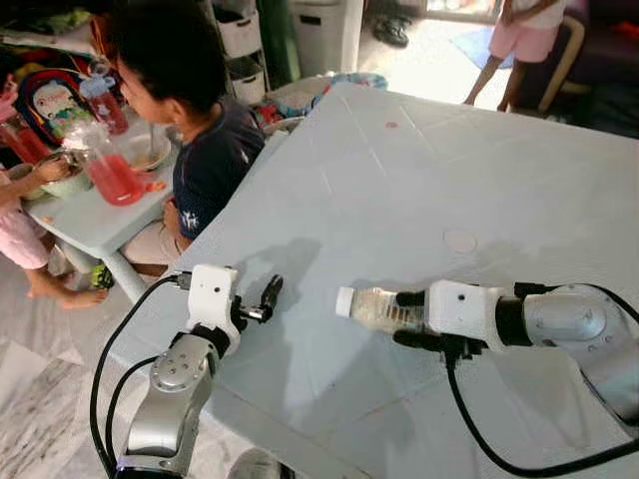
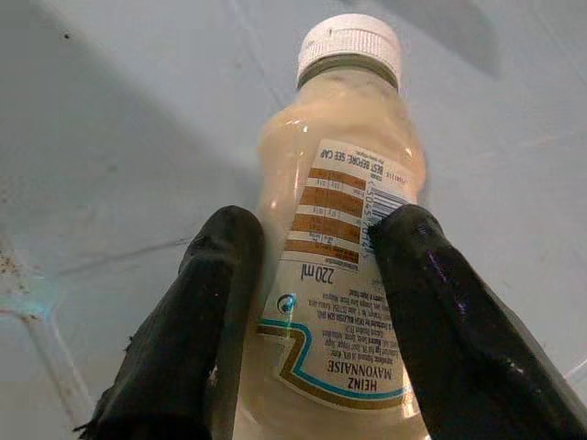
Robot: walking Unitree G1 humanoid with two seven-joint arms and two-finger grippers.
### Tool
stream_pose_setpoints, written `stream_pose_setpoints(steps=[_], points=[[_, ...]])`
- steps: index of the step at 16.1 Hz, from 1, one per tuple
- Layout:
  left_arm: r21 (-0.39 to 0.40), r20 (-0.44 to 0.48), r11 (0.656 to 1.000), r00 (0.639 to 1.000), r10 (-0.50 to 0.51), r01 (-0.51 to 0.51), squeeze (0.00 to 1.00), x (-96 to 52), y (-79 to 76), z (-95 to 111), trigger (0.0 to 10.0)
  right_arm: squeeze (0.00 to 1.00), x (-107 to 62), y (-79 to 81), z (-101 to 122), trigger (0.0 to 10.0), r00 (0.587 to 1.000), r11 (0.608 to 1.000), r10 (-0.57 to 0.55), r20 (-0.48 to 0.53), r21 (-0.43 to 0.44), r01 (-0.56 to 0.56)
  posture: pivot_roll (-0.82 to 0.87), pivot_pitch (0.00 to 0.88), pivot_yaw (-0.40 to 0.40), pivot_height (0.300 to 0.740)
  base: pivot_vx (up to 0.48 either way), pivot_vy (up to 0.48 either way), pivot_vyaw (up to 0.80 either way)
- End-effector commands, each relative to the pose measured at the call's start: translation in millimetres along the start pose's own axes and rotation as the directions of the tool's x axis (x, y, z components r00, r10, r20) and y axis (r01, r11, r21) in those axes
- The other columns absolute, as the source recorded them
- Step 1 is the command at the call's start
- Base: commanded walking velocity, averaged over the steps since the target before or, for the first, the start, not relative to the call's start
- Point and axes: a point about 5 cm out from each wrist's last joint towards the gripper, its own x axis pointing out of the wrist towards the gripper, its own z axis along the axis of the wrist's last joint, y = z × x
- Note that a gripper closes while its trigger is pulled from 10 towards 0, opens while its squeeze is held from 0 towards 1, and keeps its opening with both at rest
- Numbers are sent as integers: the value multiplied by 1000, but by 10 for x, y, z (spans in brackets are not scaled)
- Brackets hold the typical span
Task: Restocking fridge
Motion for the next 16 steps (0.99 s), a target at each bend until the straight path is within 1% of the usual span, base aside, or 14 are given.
stream_pose_setpoints(steps=[1, 2, 3, 5, 6, 7, 8, 9, 11, 12, 13, 14, 15, 16], points=[[1, -4, 1000, 1000, -15, 15, 0, -8, -10, 15, 10000, 992, 159, 324, -414, 10000, 971, 968, 200, -135, 179, -174, -43, 104, 69, 740, 0, 0, 0], [2, -3, 1000, 1000, -15, 15, 0, -4, -7, 17, 10000, 1000, 150, 344, -428, 10000, 965, 968, 223, -141, 151, -201, -43, 104, 68, 740, 0, 0, 0], [3, -3, 1000, 1000, -13, 13, 0, 1, -1, 19, 10000, 1000, 152, 341, -449, 10000, 964, 971, 218, -149, 136, -199, -46, 104, 70, 740, 0, 0, 0], [4, -3, 1000, 1000, -14, 14, 0, 3, -1, 20, 10000, 1000, 144, 360, -471, 10000, 957, 966, 243, -157, 128, -224, -48, 103, 70, 740, 0, 0, 0], [5, -4, 1000, 1000, -18, 18, 0, 5, -12, 14, 10000, 514, 152, 402, -517, 10000, 948, 962, 265, -176, 112, -248, -49, 103, 72, 740, 0, 0, 0], [4, -6, 1000, 1000, -26, 27, 0, 12, -34, 11, 10000, 0, 205, 509, -568, 10000, 929, 950, 312, -200, 84, -301, -48, 103, 72, 740, 0, 0, 0], [4, -8, 1000, 1000, -30, 30, 0, 13, -38, 12, 10000, 0, 242, 547, -582, 4235, 926, 948, 318, -202, 73, -309, -45, 104, 72, 740, 0, 0, 0], [4, -9, 999, 999, -34, 35, 0, 9, -45, 17, 10000, 0, 305, 591, -595, 0, 935, 954, 299, -192, 37, -297, -38, 103, 71, 740, 0, 0, 0], [-17, -16, 1000, 1000, -24, 24, 0, -3, -25, 15, 10000, 0, 405, 493, -574, 0, 980, 990, 138, -146, 20, -136, -35, 104, 72, 740, 0, 0, 0], [-57, -21, 998, 1000, -7, 6, 0, -4, 0, 10, 10000, 0, 451, 398, -540, 0, 994, 999, 22, -103, 35, -19, -37, 106, 73, 740, 0, 0, 0], [-88, -24, 996, 1000, 2, -4, 0, 3, 12, 9, 10000, 0, 476, 330, -519, 0, 995, 996, -58, -76, 65, 63, -39, 106, 74, 740, 0, 0, 0], [-124, -18, 992, 1000, 17, -19, 0, 30, 30, 29, 10000, 0, 525, 190, -452, 0, 974, 971, -225, -18, 85, 225, -42, 104, 77, 740, 0, 0, 0], [-141, -14, 990, 1000, 22, -24, 0, 43, 37, 44, 10000, 0, 544, 145, -428, 0, 960, 954, -280, -3, 108, 279, -42, 103, 78, 740, 0, 0, 0], [-174, 1, 984, 1000, 27, -26, 0, 69, 48, 90, 10000, 0, 589, 65, -364, 0, 916, 911, -400, 32, 121, 394, -40, 101, 81, 740, 0, 0, 0]])
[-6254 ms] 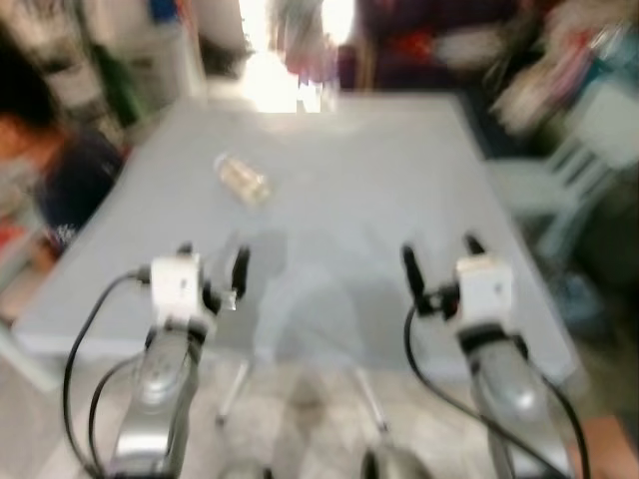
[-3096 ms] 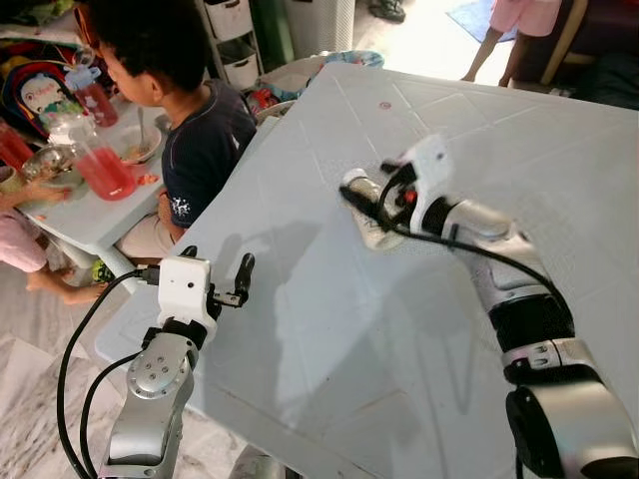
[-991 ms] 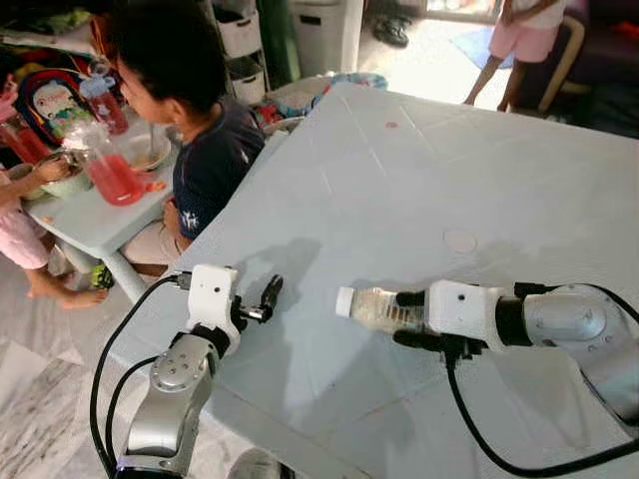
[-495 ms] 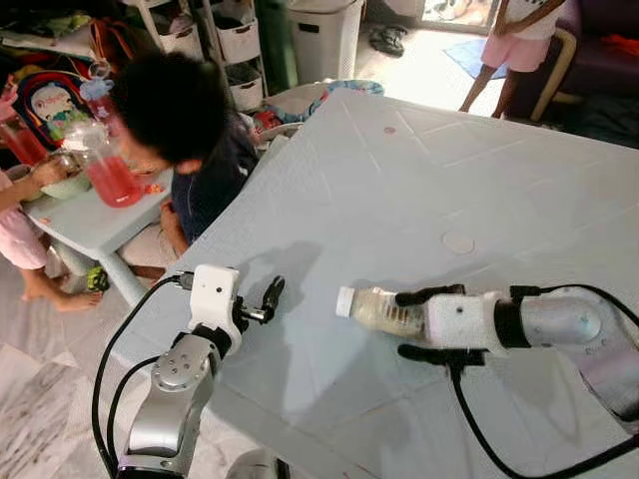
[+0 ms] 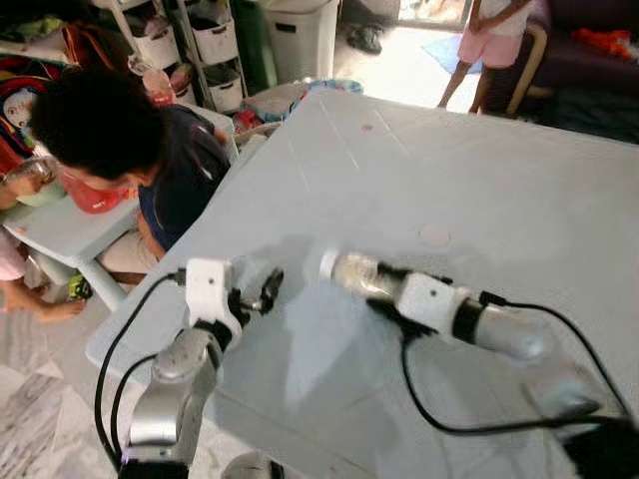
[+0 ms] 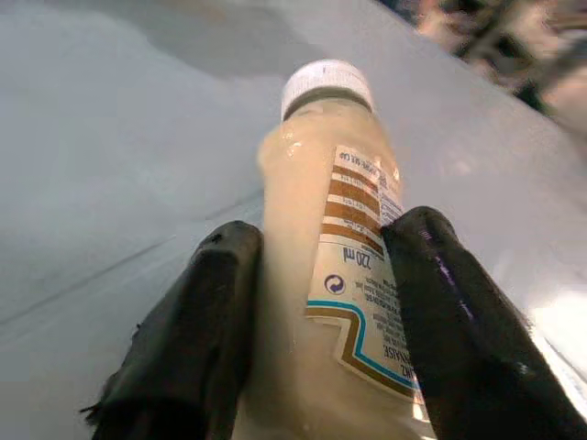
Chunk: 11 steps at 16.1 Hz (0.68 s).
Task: Restocking fridge
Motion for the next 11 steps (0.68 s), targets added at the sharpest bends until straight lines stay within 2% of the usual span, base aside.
stream_pose_setpoints(steps=[1, 3, 6, 7, 8, 10, 11], points=[[-28, 5, 999, 1000, 18, -18, 0, 7, 45, 43, 10000, 0, 15, 123, -212, 0, 995, 999, -23, -96, 39, 27, -40, 101, 82, 740, 0, 0, 0], [-129, 27, 992, 1000, 9, -5, 0, 62, 35, 135, 10000, 0, 164, 105, 12, 0, 974, 975, -220, 62, 47, 217, -37, 98, 88, 740, 0, 0, 0], [-248, 32, 967, 998, -59, 66, 0, 115, -63, 209, 10000, 0, 236, 74, 197, 0, 920, 940, -331, 211, -14, 342, -36, 91, 96, 740, 0, 0, 0], [-308, 35, 944, 993, -109, 115, 0, 133, -136, 244, 10000, 0, 248, 76, 234, 0, 902, 926, -342, 265, -67, 371, -35, 90, 96, 740, 0, 0, 0], [-324, 31, 936, 990, -137, 139, 0, 141, -172, 258, 10000, 0, 255, 76, 240, 0, 896, 920, -341, 285, -94, 380, -34, 87, 96, 740, 0, 0, 0], [-334, 26, 926, 984, -177, 175, 0, 154, -224, 280, 10000, 0, 293, 85, 207, 0, 912, 941, -300, 279, -71, 331, -35, 84, 93, 740, 0, 0, 0], [-318, 16, 934, 986, -168, 164, 0, 149, -212, 266, 10000, 0, 299, 70, 188, 3529, 919, 949, -297, 258, -25, 314, -35, 84, 93, 740, 0, 0, 0]])
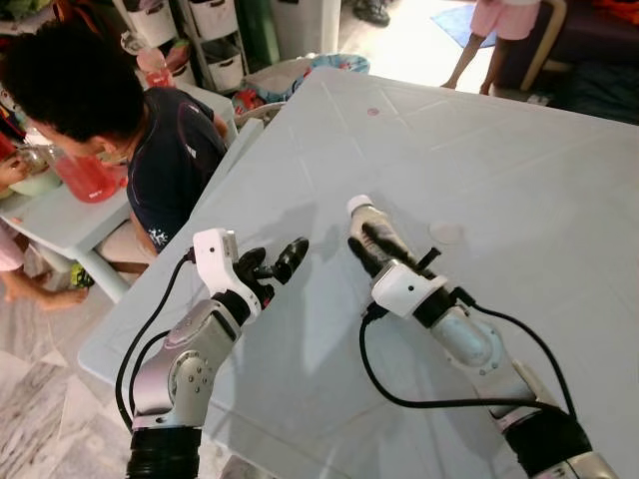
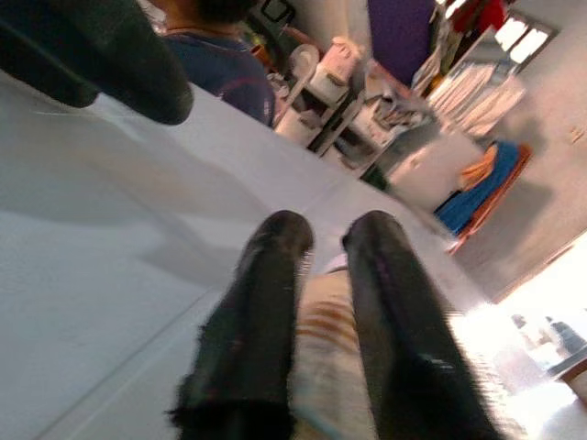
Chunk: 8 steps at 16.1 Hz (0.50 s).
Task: Restocking fridge
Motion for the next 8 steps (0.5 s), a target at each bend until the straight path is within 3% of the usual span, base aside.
stream_pose_setpoints(steps=[1, 2, 3, 6, 8], points=[[15, -11, 1000, 1000, 6, -5, 0, -25, 11, -1, 10000, 0, -3, -29, -41, 6510, 999, 999, -10, -30, 38, 11, -36, 84, 90, 740, 0, 0, 0], [16, -27, 1000, 1000, 12, -11, 0, -42, 18, -39, 10000, 106, 1, -145, -47, 10000, 996, 994, -69, -52, 76, 73, -39, 84, 87, 740, 0, 0, 0], [25, -40, 1000, 999, 12, -11, 0, -53, 15, -65, 10000, 1000, 1, -229, -57, 10000, 991, 984, -112, -74, 129, 121, -39, 85, 86, 740, 0, 0, 0], [23, -56, 1000, 998, 6, -5, 0, -54, -3, -95, 10000, 1000, 66, -582, 11, 10000, 955, 923, -255, -151, 258, 287, -49, 85, 87, 740, 0, 0, 0], [47, -72, 999, 997, 8, -5, 0, -48, 19, -111, 10000, 1000, 137, -767, 11, 10000, 936, 879, -266, -230, 340, 334, -57, 84, 88, 740, 0, 0, 0]])
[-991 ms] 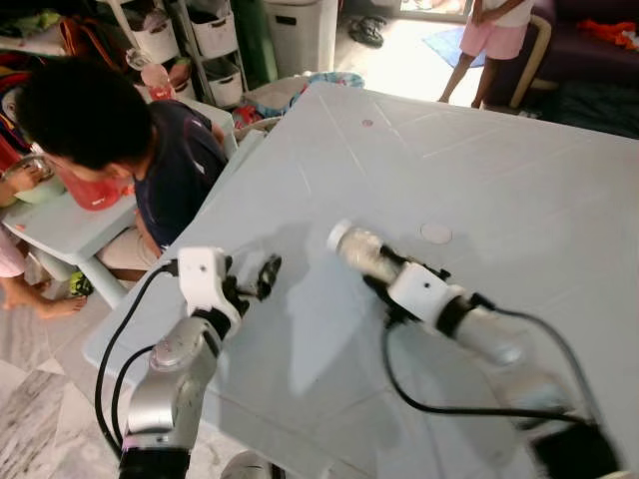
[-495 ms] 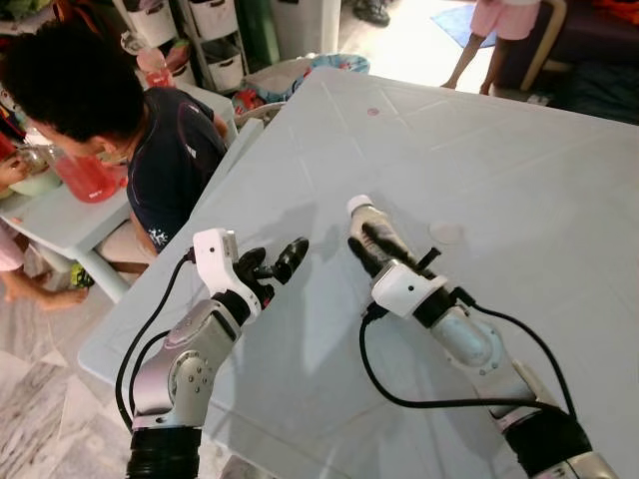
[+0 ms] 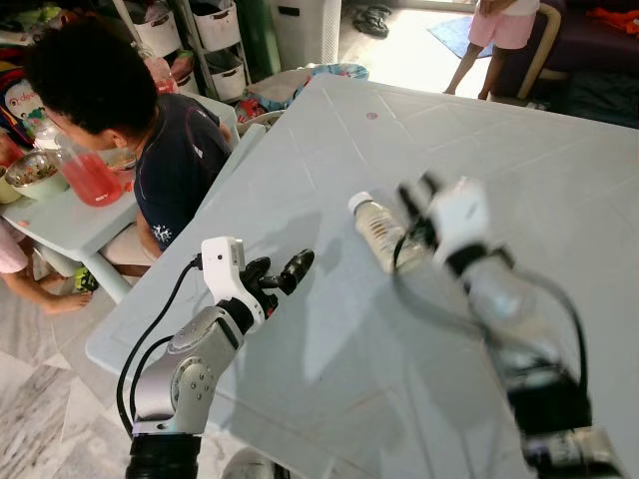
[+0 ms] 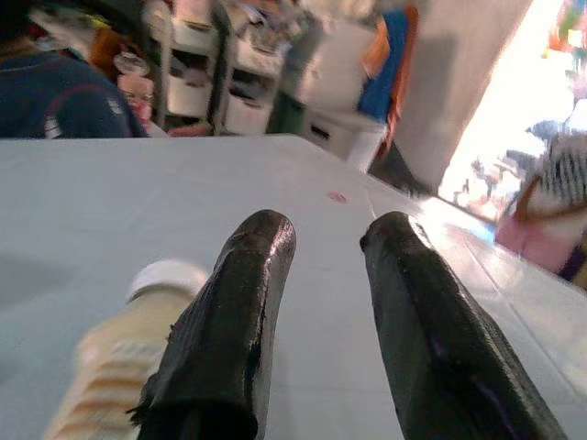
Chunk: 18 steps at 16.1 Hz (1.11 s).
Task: Restocking fridge
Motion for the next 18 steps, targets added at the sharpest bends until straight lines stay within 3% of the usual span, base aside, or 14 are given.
stream_pose_setpoints(steps=[1, 3, 5, 7, 8, 10, 11, 14, 17, 18], points=[[22, -16, 1000, 1000, 11, -10, 0, -23, 40, -24, 10000, 1000, 18, 4, 14, 10000, 999, 999, 21, -25, 42, -19, -59, 83, 89, 740, 0, 0, 0], [131, -38, 991, 999, 9, -4, 0, -109, 105, -67, 10000, 1000, 120, -61, 113, 10000, 996, 995, 71, -53, 75, -67, -62, 83, 89, 740, 0, 0, 0], [331, -36, 944, 999, 1, 11, 0, -199, 186, -77, 10000, 1000, 216, -122, 154, 10000, 987, 987, 106, -117, 131, -91, -59, 81, 82, 740, 0, 0, 0], [400, -29, 916, 999, 30, -16, 0, -233, 278, -72, 10000, 1000, 315, -113, 207, 10000, 962, 969, 198, -190, 188, -162, -59, 80, 75, 740, 0, 0, 0], [430, -33, 903, 999, 27, -10, 0, -229, 284, -84, 10000, 1000, 333, -94, 205, 10000, 926, 953, 269, -265, 215, -215, -62, 78, 70, 740, 0, 0, 0], [437, -37, 899, 999, 10, 7, 0, -214, 239, -136, 10000, 1000, 312, -104, 175, 10000, 878, 932, 342, -335, 242, -270, -65, 78, 61, 740, 0, 0, 0], [441, -44, 897, 999, -1, 21, 0, -211, 208, -191, 10000, 1000, 230, -126, 178, 10000, 820, 909, 408, -402, 258, -327, -69, 77, 55, 740, 0, 0, 0], [435, -48, 900, 999, 4, 17, 0, -214, 209, -237, 10000, 1000, -3, -124, 113, 10000, 713, 886, 462, -527, 292, -359, -79, 80, 51, 740, 0, 0, 0], [433, -54, 901, 999, -3, 27, 0, -186, 202, -252, 10000, 1000, -77, -69, 97, 10000, 682, 856, 516, -518, 336, -392, -88, 80, 61, 740, 0, 0, 0], [437, -59, 899, 998, -12, 36, 0, -163, 192, -251, 10000, 1000, -81, -2, 130, 10000, 669, 826, 562, -486, 366, -428, -89, 79, 65, 740, 0, 0, 0]])
